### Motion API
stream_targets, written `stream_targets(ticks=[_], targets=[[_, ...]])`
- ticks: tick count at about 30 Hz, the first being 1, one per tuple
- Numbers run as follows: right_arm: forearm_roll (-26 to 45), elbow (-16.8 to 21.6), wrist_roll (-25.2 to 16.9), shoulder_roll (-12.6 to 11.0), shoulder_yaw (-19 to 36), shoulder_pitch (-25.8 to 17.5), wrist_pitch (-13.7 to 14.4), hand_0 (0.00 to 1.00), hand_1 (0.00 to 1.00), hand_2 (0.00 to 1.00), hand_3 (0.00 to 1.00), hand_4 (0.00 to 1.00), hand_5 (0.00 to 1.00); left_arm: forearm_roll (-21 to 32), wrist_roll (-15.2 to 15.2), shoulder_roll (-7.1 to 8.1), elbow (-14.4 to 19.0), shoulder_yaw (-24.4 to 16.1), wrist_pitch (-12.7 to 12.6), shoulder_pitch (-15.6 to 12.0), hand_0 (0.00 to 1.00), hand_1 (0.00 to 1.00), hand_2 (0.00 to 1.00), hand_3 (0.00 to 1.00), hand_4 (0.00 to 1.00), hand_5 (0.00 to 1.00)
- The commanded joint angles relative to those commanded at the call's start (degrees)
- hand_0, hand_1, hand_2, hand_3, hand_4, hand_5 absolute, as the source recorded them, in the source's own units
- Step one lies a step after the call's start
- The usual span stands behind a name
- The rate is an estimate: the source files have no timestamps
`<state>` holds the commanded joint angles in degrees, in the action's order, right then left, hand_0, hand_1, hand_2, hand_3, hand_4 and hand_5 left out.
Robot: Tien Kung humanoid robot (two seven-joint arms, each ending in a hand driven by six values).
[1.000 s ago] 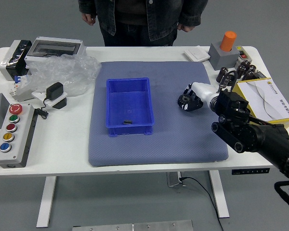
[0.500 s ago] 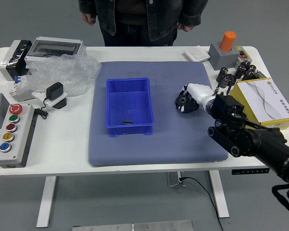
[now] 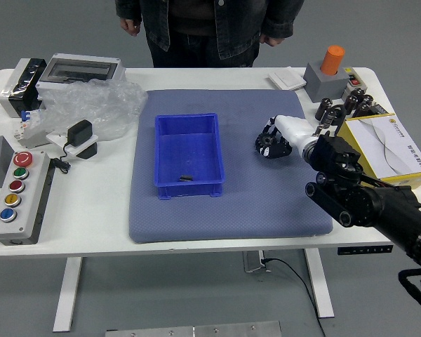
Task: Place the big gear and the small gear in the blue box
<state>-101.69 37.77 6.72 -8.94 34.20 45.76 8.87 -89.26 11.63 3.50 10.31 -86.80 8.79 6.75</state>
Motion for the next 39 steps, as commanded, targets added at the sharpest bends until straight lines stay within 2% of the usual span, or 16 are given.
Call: stream_targets(ticks=[1, 11, 12, 13, 23, 31, 39], targets=[[0.0, 0.1, 0.0, -0.1, 0.1, 0.0, 0.0, 0.535, 0.424, 0.449, 0.466, 0.683, 0.154, 0.0, 0.0, 0.01, 0.0, 0.0, 0.0, 0.0, 0.728, 0.678, 0.692, 0.691, 0.428, 0.017], [-0.7, 4.0, 0.6, -2.3, 1.2, 0.4, 0.3, 0.529, 0.422, 0.445, 0.464, 0.694, 0.135, 0.1, -0.1, 0.13, 0.0, -0.1, 0.0, 0.1, 0.729, 0.679, 0.694, 0.695, 0.427, 0.017], [-1.0, 4.8, 0.7, -2.5, 1.5, 0.4, 0.3, 0.529, 0.422, 0.445, 0.464, 0.694, 0.135, 0.1, -0.1, 0.15, 0.0, -0.1, 0.0, 0.1, 0.729, 0.679, 0.694, 0.695, 0.427, 0.017], [-1.2, 5.8, 0.9, -2.8, 1.8, 0.4, 0.3, 0.527, 0.423, 0.444, 0.455, 0.693, 0.094, 0.1, -0.1, 0.17, 0.0, -0.1, 0.0, 0.1, 0.730, 0.680, 0.694, 0.697, 0.427, 0.016], [-4.7, 18.4, 3.5, -4.8, 4.6, -0.2, 0.8, 0.524, 0.423, 0.438, 0.453, 0.696, 0.087, 0.0, 0.0, 0.21, 0.0, -0.5, 0.0, 0.1, 0.730, 0.680, 0.697, 0.699, 0.427, 0.017], [-5.1, 28.3, 4.9, -2.5, 3.8, -0.8, 1.0, 0.527, 0.427, 0.441, 0.458, 0.710, 0.081, -0.3, 0.1, 0.11, 0.0, -0.8, 0.2, 0.0, 0.730, 0.680, 0.697, 0.701, 0.427, 0.015], [-5.0, 29.9, 5.3, 1.8, 3.0, -2.0, 1.3, 0.543, 0.431, 0.446, 0.476, 0.725, 0.090, -0.9, 0.2, -0.05, 0.0, -1.1, 0.4, -0.1, 0.730, 0.680, 0.699, 0.701, 0.429, 0.016]])
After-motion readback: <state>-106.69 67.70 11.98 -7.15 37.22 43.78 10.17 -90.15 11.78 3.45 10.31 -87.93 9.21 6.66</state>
